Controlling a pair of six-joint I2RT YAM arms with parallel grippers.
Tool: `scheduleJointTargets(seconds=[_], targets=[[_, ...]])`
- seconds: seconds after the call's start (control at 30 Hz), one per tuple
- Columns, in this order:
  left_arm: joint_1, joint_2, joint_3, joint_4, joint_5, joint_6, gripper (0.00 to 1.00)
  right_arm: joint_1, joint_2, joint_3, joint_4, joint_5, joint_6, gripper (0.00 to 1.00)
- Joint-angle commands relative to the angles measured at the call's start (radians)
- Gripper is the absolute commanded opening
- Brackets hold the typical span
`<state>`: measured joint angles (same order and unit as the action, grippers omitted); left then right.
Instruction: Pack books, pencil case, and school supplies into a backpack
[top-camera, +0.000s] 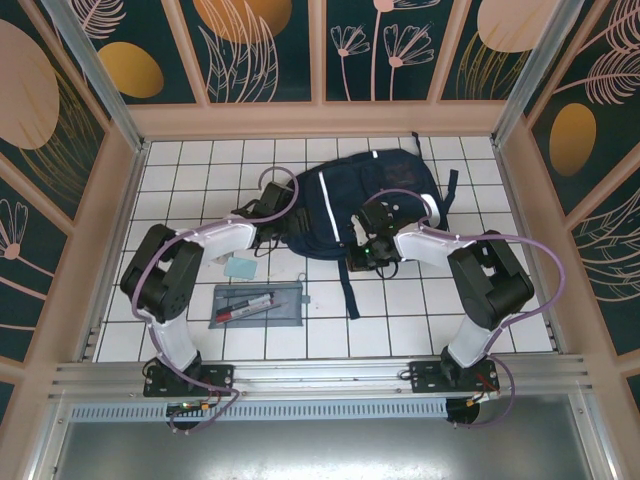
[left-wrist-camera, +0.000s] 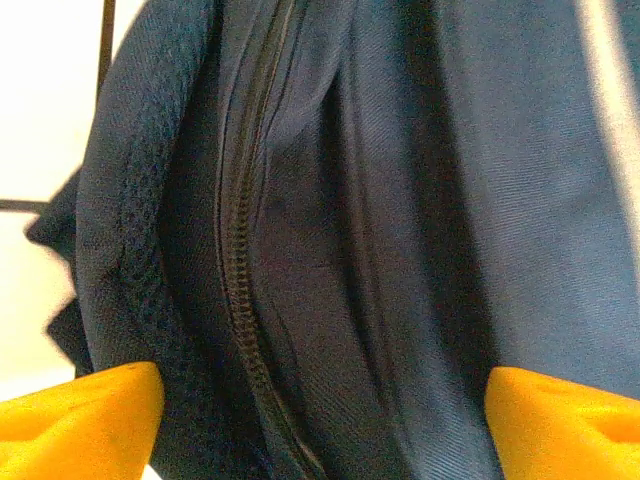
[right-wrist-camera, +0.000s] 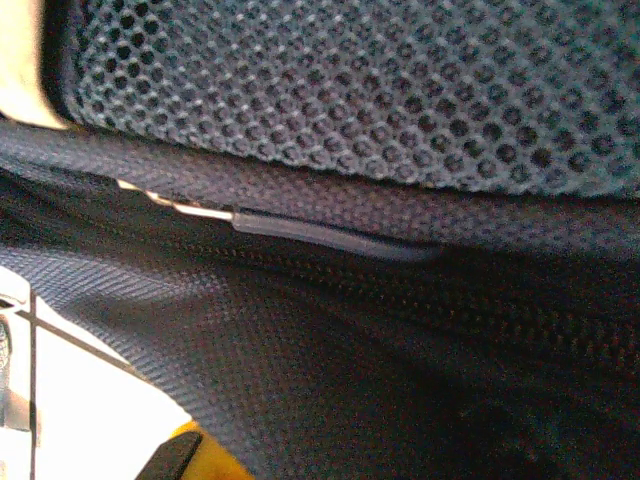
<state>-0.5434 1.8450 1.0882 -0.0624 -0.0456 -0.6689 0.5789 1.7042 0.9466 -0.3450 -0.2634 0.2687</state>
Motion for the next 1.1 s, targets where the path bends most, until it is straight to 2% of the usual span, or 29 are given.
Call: scheduleJointTargets(seconds=[0.0,0.13,0.27,0.47,0.6,0.7,0.83,1.07], targets=[[-0.005,0.062,-0.055,0.057,0.128,-0.057,0.56,-0.004,-0.038,0.003,0.074,-0.042,0.01,0.0],[-0.007,0.11,-0.109,0.193,0.26,-0.141,0.25,0.035,-0.015,0.027,0.112,-0.116,0.013,0.0],[-0.026,0.111,-0.125,0.293,0.315,-0.222,0.09,0.105,0.079,0.144,0.073,-0.138,-0.001,0.0],[-0.068,0.075,-0.122,0.342,0.318,-0.279,0.09,0.156,0.149,0.279,0.106,-0.207,0.007,0.0],[-0.079,0.043,-0.152,0.398,0.33,-0.331,0.09,0.183,0.212,0.375,0.026,-0.16,-0.03,0.0],[-0.08,0.009,-0.154,0.364,0.283,-0.306,0.1,0.174,0.203,0.337,0.009,-0.113,-0.027,0.0],[-0.079,-0.008,-0.144,0.328,0.219,-0.282,0.15,0.143,0.114,0.216,0.049,-0.073,0.036,0.01],[-0.065,0.03,-0.047,0.312,0.141,-0.268,0.3,0.086,-0.054,0.056,0.064,-0.029,0.122,0.56]])
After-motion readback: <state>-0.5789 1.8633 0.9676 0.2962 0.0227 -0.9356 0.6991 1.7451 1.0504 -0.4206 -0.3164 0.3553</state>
